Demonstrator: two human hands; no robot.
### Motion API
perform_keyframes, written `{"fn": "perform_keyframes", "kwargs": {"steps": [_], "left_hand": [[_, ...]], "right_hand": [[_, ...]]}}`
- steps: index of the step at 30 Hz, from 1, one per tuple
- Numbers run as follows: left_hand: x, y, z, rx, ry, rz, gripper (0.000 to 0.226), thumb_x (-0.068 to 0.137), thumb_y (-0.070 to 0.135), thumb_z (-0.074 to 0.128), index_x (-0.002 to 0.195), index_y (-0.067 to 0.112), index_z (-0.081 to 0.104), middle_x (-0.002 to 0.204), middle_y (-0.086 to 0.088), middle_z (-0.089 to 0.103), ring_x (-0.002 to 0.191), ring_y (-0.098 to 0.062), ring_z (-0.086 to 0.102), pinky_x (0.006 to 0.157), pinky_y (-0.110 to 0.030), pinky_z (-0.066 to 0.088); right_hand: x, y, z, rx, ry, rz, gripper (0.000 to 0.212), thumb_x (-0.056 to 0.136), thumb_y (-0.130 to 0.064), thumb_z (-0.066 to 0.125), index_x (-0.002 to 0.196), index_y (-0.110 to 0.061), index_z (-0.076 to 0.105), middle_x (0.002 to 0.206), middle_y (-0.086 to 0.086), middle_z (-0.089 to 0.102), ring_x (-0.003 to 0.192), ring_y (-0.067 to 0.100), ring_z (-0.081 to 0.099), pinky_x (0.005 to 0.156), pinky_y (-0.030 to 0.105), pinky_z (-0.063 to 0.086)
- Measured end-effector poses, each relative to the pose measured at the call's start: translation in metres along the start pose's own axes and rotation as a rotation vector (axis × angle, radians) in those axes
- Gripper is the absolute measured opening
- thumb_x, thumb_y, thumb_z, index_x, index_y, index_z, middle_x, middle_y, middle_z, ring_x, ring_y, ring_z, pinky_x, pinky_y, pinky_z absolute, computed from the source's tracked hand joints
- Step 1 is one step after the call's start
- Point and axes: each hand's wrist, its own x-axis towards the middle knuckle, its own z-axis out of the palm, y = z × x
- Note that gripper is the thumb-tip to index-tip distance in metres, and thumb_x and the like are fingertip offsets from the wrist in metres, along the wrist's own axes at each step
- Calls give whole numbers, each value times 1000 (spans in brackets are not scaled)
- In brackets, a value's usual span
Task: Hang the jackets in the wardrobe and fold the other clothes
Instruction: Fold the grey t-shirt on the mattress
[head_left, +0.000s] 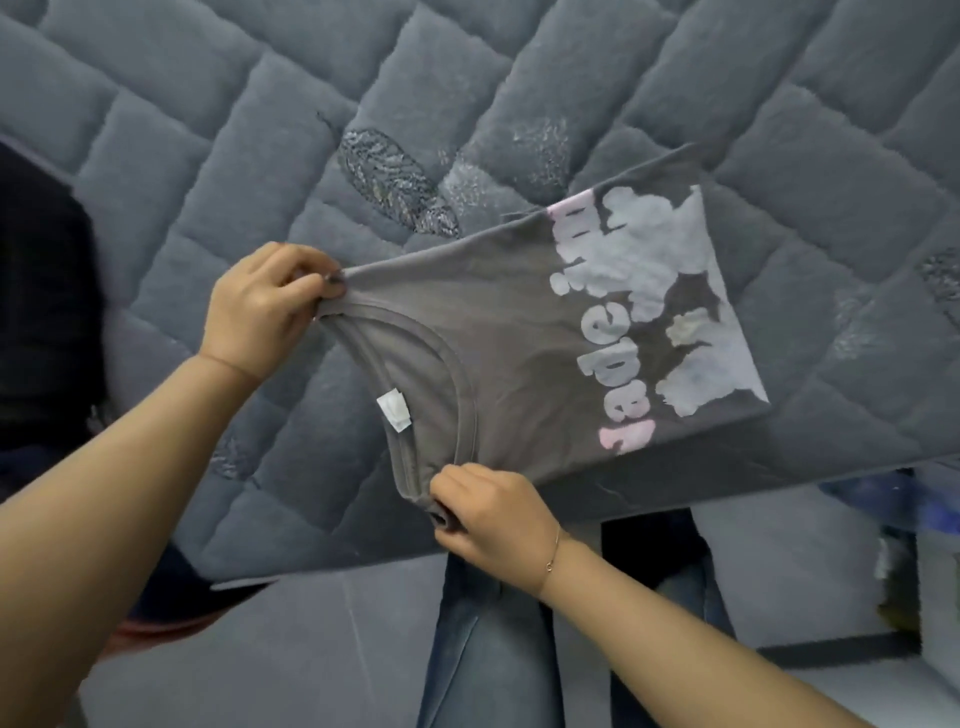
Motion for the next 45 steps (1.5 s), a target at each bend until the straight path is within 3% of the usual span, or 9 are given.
{"fn": "perform_keyframes", "kwargs": {"steps": [3, 8, 12, 16, 21, 25, 31, 38, 45], "left_hand": [[-10, -7, 4, 22, -19, -86, 24, 98, 3, 55, 86, 4, 75, 106, -15, 71, 81, -35, 64, 69, -40, 53], [-26, 8, -3, -188, -169, -466, 43, 88, -13, 57, 125, 6, 66, 140, -15, 54, 118, -36, 56, 101, -40, 45], [-52, 66, -16, -380, 131, -943, 36, 84, -7, 60, 116, 7, 69, 121, -5, 64, 106, -15, 60, 96, -25, 46], [-70, 156, 9, -707, 543, -1687, 15, 87, 5, 66, 96, 17, 66, 85, 6, 64, 77, -7, 58, 79, -21, 48], [-70, 247, 56, -1334, 984, -2441, 36, 91, 15, 68, 124, 8, 56, 114, -5, 58, 103, -13, 55, 79, -25, 46], [-56, 279, 66, -1610, 1177, -2376, 49, 97, 23, 60, 141, 6, 46, 134, -8, 56, 124, -16, 53, 93, -25, 42], [-30, 286, 67, -1640, 1299, -2248, 44, 97, 24, 59, 138, 8, 51, 129, -8, 61, 122, -20, 57, 103, -33, 45], [-20, 288, 77, -1620, 1637, -2261, 16, 97, 25, 61, 107, 15, 66, 117, -5, 68, 108, -17, 63, 92, -29, 49], [-10, 295, 79, -1674, 1654, -2267, 31, 100, 25, 54, 127, 9, 55, 128, -8, 62, 119, -20, 58, 106, -35, 44]], "right_hand": [[13, 2, 15, -14, -130, 46, 11, 79, -10, 67, 84, -7, 58, 82, 7, 57, 74, 23, 56, 55, 32, 44], [25, 7, -1, 78, -518, 197, 48, 92, -16, 52, 140, -14, 49, 138, -2, 49, 125, 16, 45, 103, 33, 40], [27, 21, -61, 197, -290, 294, 37, 88, -3, 52, 122, -13, 65, 119, -2, 64, 113, 15, 57, 99, 30, 43], [62, 54, -125, -22, -16, 174, 27, 84, 6, 60, 107, -5, 69, 108, 7, 65, 105, 23, 58, 95, 29, 43], [126, 103, -168, -342, 38, 32, 38, 90, -11, 65, 126, 1, 60, 135, 20, 50, 127, 35, 43, 111, 40, 33], [152, 121, -172, -391, -140, 3, 37, 93, -26, 65, 122, -3, 64, 120, 15, 61, 114, 34, 53, 98, 39, 41], [154, 123, -170, -314, -32, -130, 21, 88, -19, 71, 96, 0, 76, 96, 17, 65, 93, 36, 57, 83, 43, 47], [163, 120, -177, -213, -171, -116, 23, 97, -13, 57, 83, 3, 64, 80, 15, 61, 80, 32, 57, 73, 42, 44], [185, 124, -171, -489, -383, -16, 8, 92, -12, 60, 97, -7, 62, 95, 11, 61, 84, 29, 57, 72, 34, 43]]}}
